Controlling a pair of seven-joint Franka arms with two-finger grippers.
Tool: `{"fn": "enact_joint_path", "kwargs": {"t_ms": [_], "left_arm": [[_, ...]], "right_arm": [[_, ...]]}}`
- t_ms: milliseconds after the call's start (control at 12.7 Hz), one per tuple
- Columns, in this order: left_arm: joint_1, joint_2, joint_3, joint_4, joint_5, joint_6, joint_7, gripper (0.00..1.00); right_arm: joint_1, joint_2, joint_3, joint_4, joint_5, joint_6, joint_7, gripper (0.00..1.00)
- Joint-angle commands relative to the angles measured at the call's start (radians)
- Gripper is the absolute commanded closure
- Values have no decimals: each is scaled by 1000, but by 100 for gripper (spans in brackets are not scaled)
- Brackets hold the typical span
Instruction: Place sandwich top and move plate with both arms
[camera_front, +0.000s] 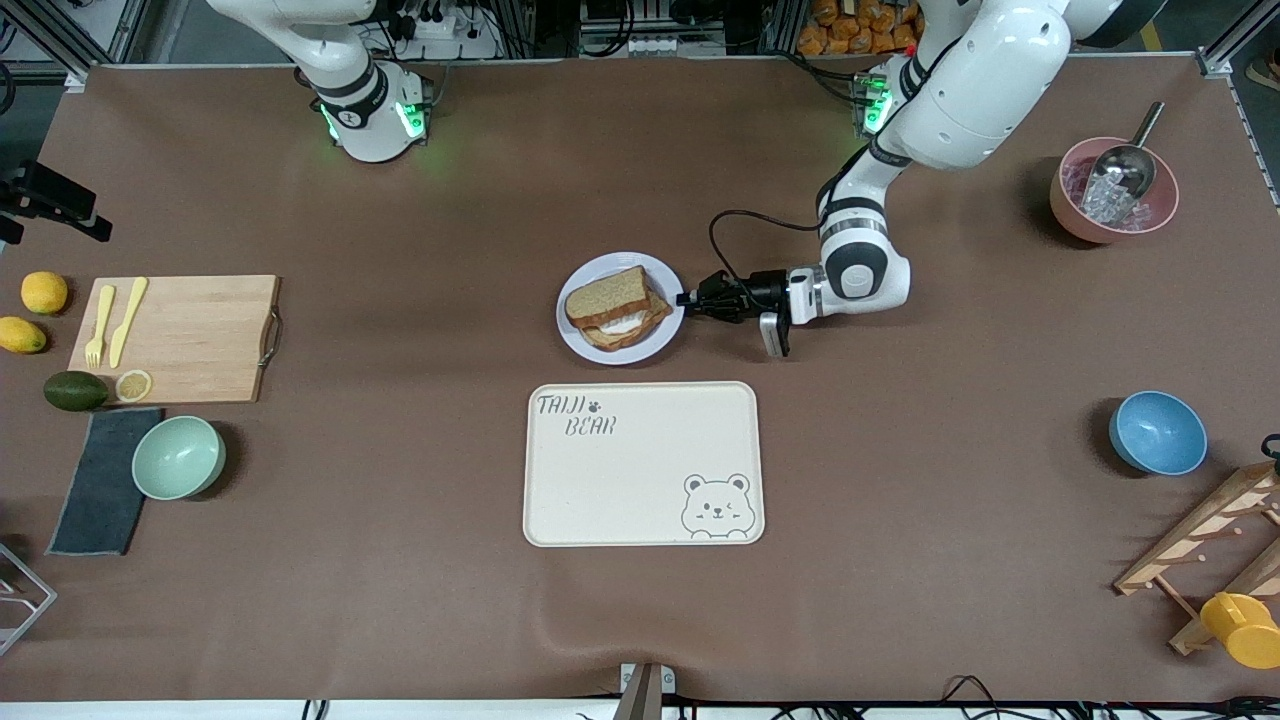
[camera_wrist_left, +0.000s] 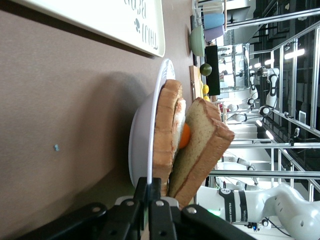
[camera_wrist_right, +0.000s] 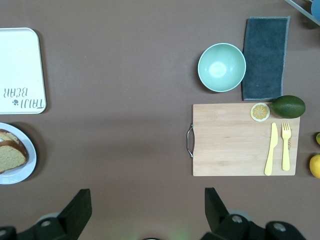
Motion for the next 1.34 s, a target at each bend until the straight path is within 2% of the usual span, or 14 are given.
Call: {"fn": "enact_joint_path", "kwargs": {"t_ms": [0,864,1257], "left_arm": [[9,8,-17,13,-47,-17,35,100],[38,-11,-40,39,-127,-82,34,100],[142,-25,-119,49,-130,-82,-14,100]], "right_arm": [[-7,2,4,12,12,-1,-11,0],[-6,4,4,12,13,-1,-11,0],[-7,4,4,13,5,-1,-11,0]]}}
